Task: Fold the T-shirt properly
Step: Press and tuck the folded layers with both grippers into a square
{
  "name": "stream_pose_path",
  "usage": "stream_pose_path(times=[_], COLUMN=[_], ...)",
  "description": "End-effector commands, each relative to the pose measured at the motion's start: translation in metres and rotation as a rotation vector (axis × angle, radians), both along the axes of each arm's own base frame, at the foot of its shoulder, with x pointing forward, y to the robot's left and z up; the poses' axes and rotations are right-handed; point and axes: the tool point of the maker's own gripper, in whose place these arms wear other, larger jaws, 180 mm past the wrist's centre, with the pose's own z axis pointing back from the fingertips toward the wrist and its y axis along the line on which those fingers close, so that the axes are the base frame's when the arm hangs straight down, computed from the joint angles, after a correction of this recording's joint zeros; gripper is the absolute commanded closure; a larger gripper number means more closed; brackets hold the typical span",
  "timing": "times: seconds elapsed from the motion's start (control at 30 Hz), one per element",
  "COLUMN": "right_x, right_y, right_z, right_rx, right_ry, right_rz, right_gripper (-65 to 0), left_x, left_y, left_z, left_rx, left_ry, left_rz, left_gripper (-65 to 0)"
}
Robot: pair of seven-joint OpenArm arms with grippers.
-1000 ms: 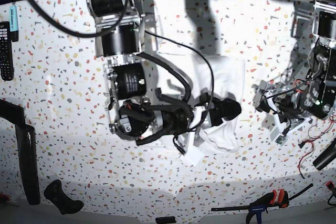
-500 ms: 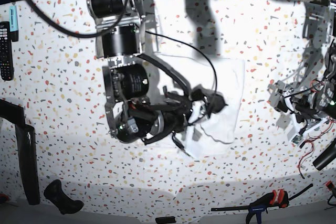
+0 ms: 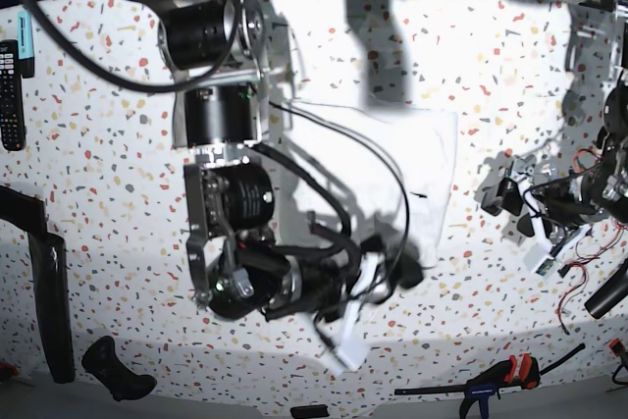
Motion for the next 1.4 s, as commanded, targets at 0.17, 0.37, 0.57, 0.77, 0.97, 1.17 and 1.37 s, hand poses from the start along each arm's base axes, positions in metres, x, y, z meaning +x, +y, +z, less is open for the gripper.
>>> stream_pose_path(times=[0.17,0.37,0.57,0.77,0.97,1.17,1.37], right_x=[0.035,0.041,0.044,0.034,0.013,0.002,-0.014], right_y=[-0.032,-0.067,-0.107,-0.099,-0.090,-0.088,-0.093], right_z=[0.029,0.000,-0.048,-0.105,-0.145,-0.151,-0.156], right_rx=[0.058,-0.031,-0.087,-0.081,-0.225,-0.240,-0.195], right_ry=[-0.135,-0.095,0.019,0.170,0.228,0.283,0.299], right_rz=[-0.168,-0.215,-0.258,-0.254,-0.179,-0.145,-0.151], right_gripper=[-33.0,-33.0,-32.9,-32.9,-32.9,-32.9,-32.9], left_x=[0.018,0.015,-0.026,-0.064,-0.087,-0.088,-0.086], left_y=[-0.041,-0.089,-0.124,-0.145,-0.138,-0.129,-0.104], left_z=[0.038,0.091,0.085,0.039,0.001,-0.010,-0.060], left_rx=[-0.112,-0.224,-0.295,-0.371,-0.282,-0.232,-0.115], left_ry=[-0.105,-0.216,-0.196,-0.120,-0.108,-0.129,-0.043], left_rz=[-0.019,-0.076,-0.142,-0.077,-0.014,0.012,0.067], left_gripper=[-43.6,-43.6,-43.6,-43.6,-43.6,-43.6,-43.6])
